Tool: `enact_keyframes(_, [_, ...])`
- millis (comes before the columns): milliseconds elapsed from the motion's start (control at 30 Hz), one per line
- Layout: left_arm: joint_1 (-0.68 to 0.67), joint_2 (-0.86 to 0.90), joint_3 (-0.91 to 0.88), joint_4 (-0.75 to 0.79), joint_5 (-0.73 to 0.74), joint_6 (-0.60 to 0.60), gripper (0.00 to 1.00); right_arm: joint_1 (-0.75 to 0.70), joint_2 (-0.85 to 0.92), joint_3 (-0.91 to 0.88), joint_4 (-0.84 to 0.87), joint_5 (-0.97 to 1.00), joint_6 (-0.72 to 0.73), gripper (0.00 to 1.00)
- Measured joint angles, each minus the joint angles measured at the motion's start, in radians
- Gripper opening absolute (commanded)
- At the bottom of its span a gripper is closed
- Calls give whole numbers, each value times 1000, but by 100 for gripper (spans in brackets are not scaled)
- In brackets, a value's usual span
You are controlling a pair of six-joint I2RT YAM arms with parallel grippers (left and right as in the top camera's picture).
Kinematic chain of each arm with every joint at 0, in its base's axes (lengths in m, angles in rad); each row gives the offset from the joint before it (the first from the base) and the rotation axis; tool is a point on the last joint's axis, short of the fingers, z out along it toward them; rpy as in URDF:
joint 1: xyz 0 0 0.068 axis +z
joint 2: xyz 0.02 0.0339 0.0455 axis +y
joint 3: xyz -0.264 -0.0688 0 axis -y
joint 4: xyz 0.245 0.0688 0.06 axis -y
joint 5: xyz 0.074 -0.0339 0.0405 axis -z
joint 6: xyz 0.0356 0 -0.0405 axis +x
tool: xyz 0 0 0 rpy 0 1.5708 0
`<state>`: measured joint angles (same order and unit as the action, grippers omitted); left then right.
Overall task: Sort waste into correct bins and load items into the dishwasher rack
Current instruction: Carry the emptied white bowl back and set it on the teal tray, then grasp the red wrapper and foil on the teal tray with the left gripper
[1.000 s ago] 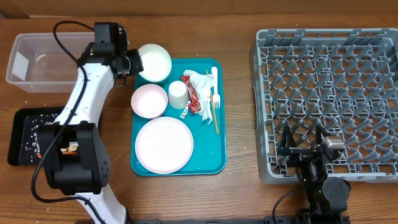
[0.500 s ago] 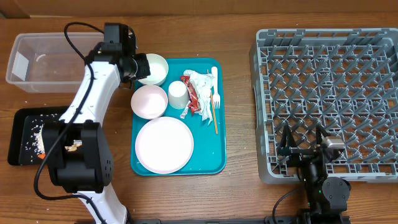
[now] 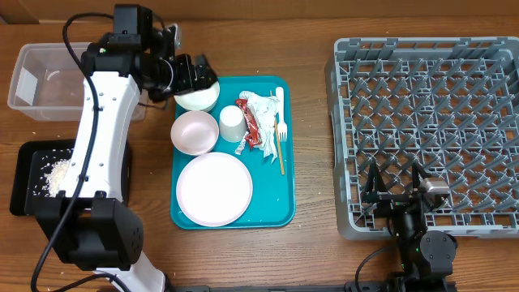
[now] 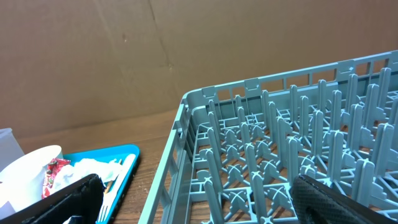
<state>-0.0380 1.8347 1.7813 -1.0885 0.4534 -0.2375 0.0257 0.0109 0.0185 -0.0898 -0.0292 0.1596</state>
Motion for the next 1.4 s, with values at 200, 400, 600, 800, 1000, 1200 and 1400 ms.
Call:
enact_keyframes(200, [-8,0,0,-101,192,89,100,0,0,0,1,0,0,100])
enact_keyframes(400, [-122,0,0,-178,142,129,100,0,0,0,0,0,0,100])
enact_keyframes(600, [-325,0,0,-180,-131,-24,100,0,0,0,0,0,0,100])
enact_keyframes(800, [-527,0,-26,-114,-448,-485,100,0,0,0,1,0,0,100])
enact_keyframes(1000, [-629,-6,-197,112,-570,-771,100,0,0,0,1,0,0,100])
enact_keyframes(1200, [-622,-6,-319,293,-628,-914,100,0,0,0,0,0,0,100])
enact_keyframes(1400, [-584,4,-343,331,-673,-947,100,0,0,0,0,0,0,100])
